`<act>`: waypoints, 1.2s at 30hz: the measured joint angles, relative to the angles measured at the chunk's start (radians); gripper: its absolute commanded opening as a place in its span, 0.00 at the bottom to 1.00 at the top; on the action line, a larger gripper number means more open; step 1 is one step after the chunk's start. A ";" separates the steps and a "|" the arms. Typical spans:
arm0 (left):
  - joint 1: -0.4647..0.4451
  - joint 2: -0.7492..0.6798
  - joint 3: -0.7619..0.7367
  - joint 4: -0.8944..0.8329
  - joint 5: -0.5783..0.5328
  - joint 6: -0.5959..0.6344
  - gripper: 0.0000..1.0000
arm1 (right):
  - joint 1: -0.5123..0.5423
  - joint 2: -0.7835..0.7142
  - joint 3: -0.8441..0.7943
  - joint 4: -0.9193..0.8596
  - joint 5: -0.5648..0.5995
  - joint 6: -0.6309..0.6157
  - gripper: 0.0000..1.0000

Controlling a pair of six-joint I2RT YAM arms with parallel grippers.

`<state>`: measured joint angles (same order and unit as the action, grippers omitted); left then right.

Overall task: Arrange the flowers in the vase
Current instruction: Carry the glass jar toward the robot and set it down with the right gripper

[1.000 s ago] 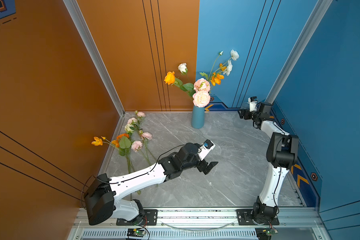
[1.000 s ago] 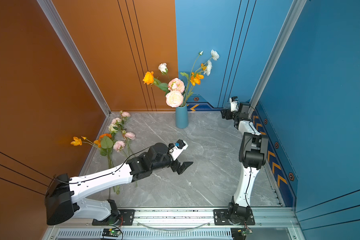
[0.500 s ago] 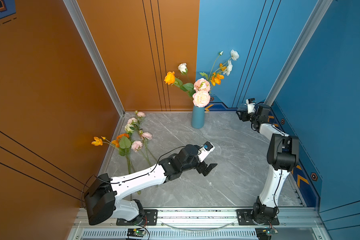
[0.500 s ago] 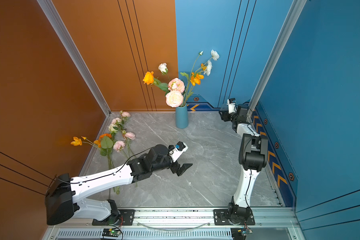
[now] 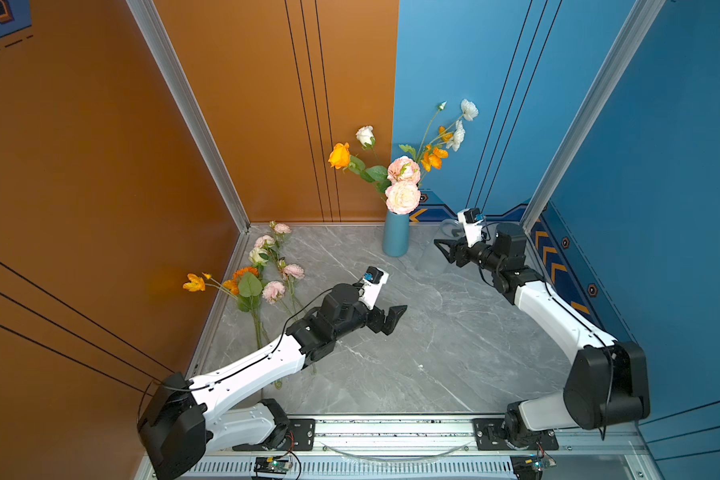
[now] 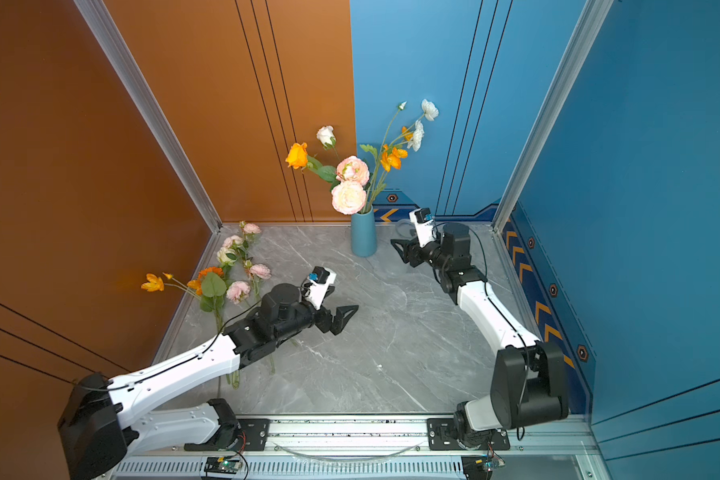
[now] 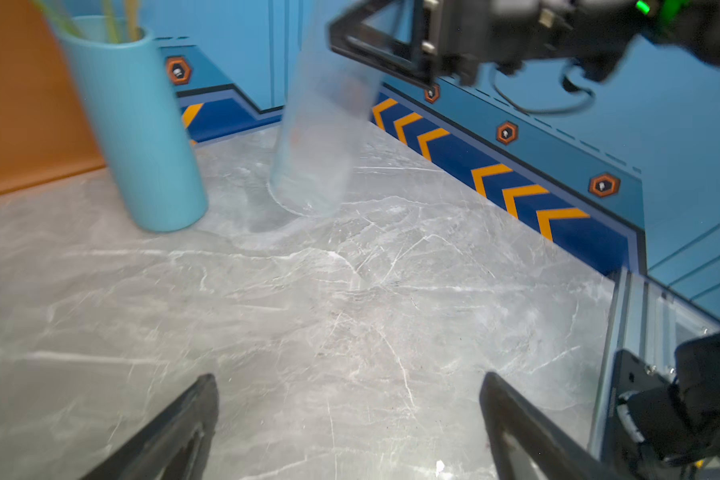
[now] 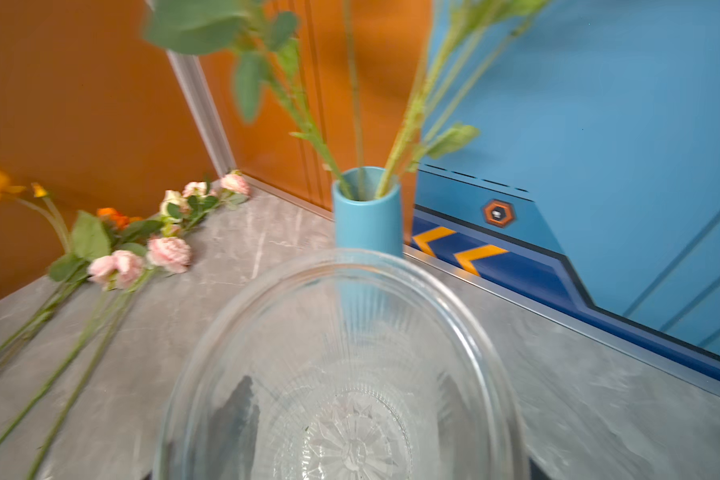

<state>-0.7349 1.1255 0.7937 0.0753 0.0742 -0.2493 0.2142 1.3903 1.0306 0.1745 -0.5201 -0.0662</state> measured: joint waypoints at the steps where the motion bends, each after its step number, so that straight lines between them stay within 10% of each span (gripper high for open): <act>1: 0.036 -0.026 0.018 -0.052 0.008 -0.031 1.00 | 0.031 -0.024 -0.021 -0.003 0.002 0.001 0.54; 17: 0.253 -0.208 0.170 -0.705 0.386 -0.216 0.99 | 0.438 -0.168 -0.200 -0.102 0.171 0.019 0.56; 36: 0.303 -0.267 0.148 -0.799 0.383 -0.246 0.98 | 0.612 -0.133 -0.314 0.010 0.369 0.040 0.58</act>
<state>-0.4320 0.8581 0.9421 -0.7235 0.4572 -0.4953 0.8257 1.2572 0.7166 0.1848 -0.1509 -0.0261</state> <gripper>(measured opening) 0.979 0.656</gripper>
